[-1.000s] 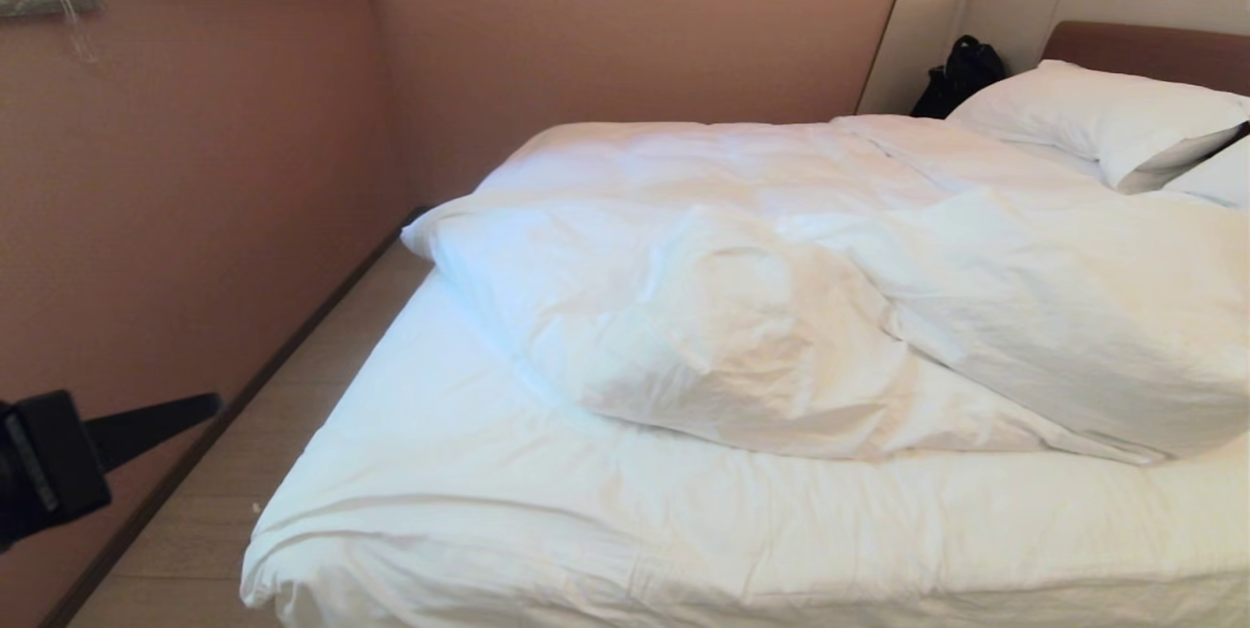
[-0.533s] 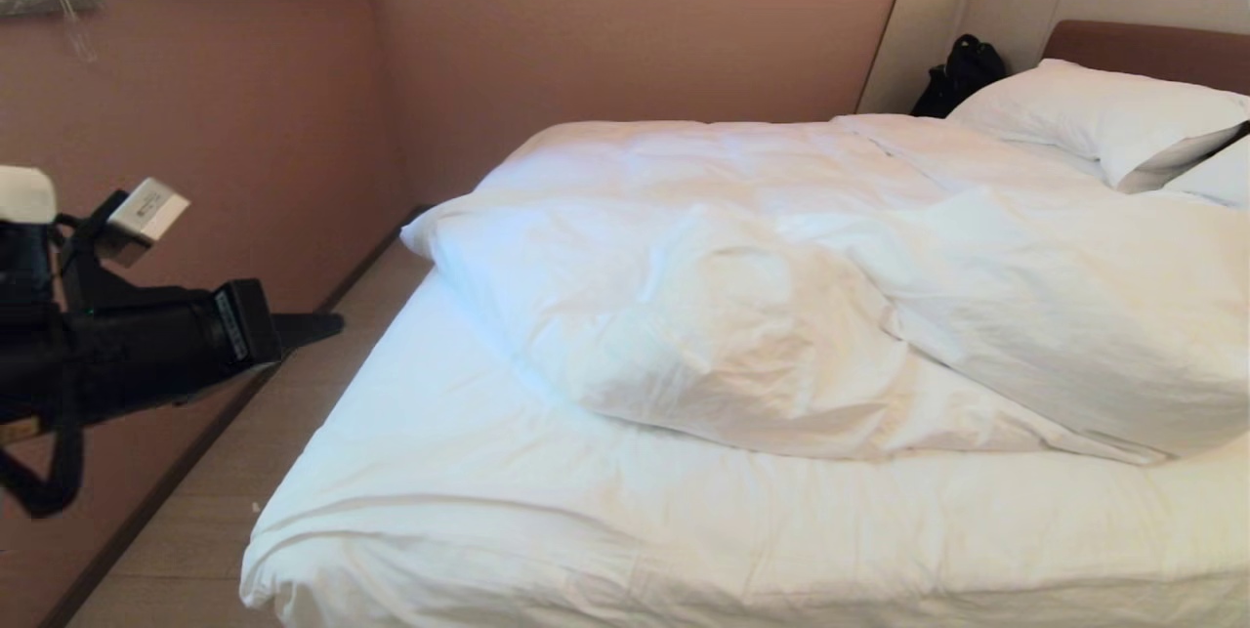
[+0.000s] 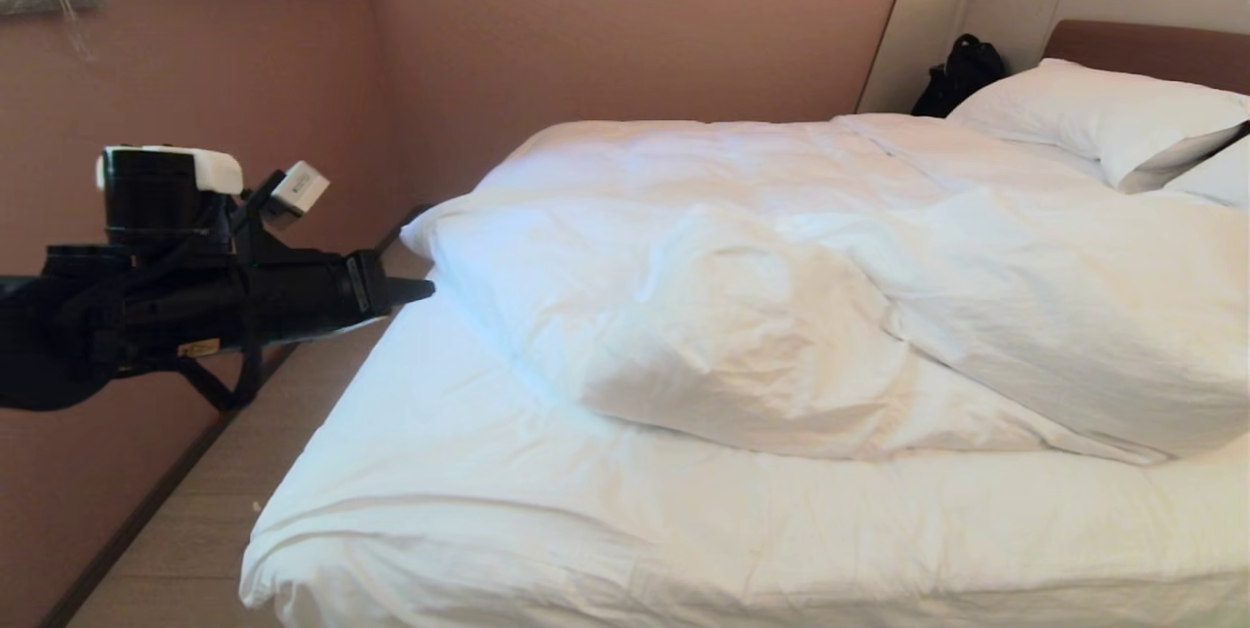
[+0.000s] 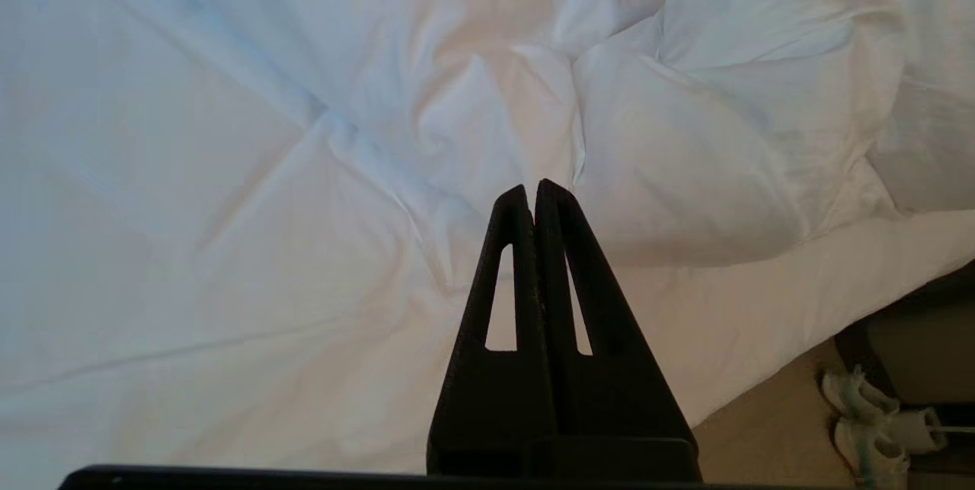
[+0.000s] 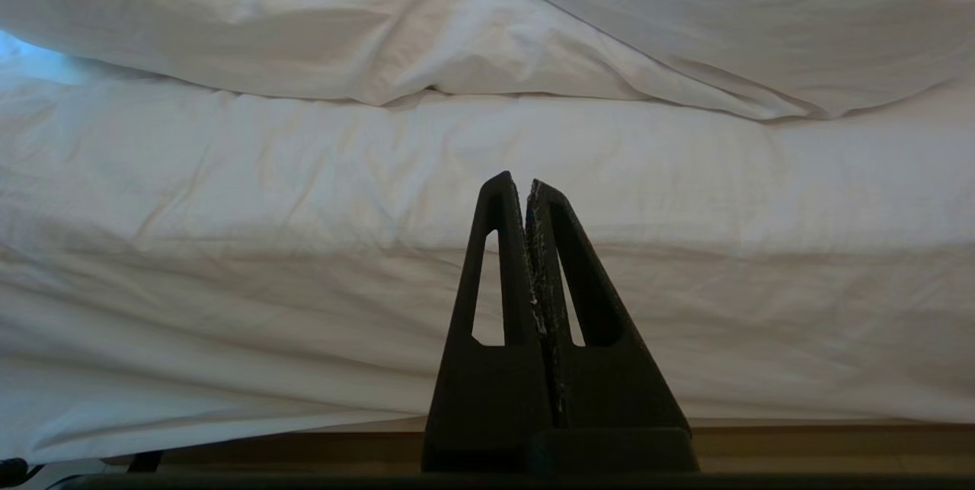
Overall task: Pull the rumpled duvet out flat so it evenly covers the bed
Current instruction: Hold the folded corner of the quilt
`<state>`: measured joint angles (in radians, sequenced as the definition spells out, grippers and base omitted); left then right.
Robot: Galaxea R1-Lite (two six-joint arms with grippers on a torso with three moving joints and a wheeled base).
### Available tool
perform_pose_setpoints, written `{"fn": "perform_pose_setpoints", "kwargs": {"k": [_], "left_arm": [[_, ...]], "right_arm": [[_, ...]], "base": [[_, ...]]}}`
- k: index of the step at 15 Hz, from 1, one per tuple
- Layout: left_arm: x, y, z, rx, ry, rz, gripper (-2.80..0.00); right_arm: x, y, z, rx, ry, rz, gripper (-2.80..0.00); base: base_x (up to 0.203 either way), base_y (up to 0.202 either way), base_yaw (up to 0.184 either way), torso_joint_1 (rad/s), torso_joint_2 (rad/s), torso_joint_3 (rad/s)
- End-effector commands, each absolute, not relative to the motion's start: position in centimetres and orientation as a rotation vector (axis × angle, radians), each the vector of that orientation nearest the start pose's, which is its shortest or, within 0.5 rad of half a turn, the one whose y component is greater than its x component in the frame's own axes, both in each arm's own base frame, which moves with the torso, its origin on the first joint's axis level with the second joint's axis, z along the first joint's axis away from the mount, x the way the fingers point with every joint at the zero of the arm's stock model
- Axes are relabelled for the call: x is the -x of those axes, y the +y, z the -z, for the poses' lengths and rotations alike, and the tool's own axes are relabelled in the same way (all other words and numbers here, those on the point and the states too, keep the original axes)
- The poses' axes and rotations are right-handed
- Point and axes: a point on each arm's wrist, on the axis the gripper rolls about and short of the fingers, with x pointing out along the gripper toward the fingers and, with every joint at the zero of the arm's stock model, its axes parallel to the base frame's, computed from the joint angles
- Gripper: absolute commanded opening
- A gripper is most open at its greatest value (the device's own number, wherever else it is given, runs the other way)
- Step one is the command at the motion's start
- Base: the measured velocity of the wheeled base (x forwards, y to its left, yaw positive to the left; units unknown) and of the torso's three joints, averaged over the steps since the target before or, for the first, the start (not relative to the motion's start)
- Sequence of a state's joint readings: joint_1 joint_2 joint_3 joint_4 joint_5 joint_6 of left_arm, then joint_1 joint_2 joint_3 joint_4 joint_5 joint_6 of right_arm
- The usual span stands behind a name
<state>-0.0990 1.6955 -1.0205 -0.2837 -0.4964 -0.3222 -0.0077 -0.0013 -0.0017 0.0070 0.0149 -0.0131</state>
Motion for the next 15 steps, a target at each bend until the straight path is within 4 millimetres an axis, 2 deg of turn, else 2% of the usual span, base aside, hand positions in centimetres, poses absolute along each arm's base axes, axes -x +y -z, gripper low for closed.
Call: {"fn": "perform_pose_setpoints", "kwargs": {"k": [1, 4, 6, 12, 13, 15], "left_arm": [[-33.8, -6.5, -18.8, 0.341, 0.531, 0.586, -2.80], [-35.0, -8.5, -18.8, 0.274, 0.508, 0.647, -2.80], [-36.5, -9.7, -18.1, 0.223, 0.500, 0.676, -2.80], [-39.1, -12.7, -16.4, 0.132, 0.482, 0.745, -2.80], [-39.3, -13.0, -16.2, 0.128, 0.480, 0.753, 0.00], [-40.1, -14.2, -15.9, 0.088, 0.458, 0.784, 0.00]], "right_arm": [[2.3, 0.1, -7.5, 0.014, 0.006, -0.008, -2.80], [2.3, 0.1, -7.5, 0.014, 0.005, -0.008, -2.80], [2.3, 0.1, -7.5, 0.014, 0.006, -0.008, -2.80], [2.3, 0.1, -7.5, 0.014, 0.006, -0.008, -2.80], [2.3, 0.1, -7.5, 0.014, 0.006, -0.008, -2.80], [2.3, 0.1, -7.5, 0.014, 0.005, -0.008, -2.80]], "base": [[0.000, 0.000, 0.000, 0.000, 0.00, 0.000], [0.000, 0.000, 0.000, 0.000, 0.00, 0.000], [0.000, 0.000, 0.000, 0.000, 0.00, 0.000], [0.000, 0.000, 0.000, 0.000, 0.00, 0.000], [0.000, 0.000, 0.000, 0.000, 0.00, 0.000], [0.000, 0.000, 0.000, 0.000, 0.00, 0.000]]}}
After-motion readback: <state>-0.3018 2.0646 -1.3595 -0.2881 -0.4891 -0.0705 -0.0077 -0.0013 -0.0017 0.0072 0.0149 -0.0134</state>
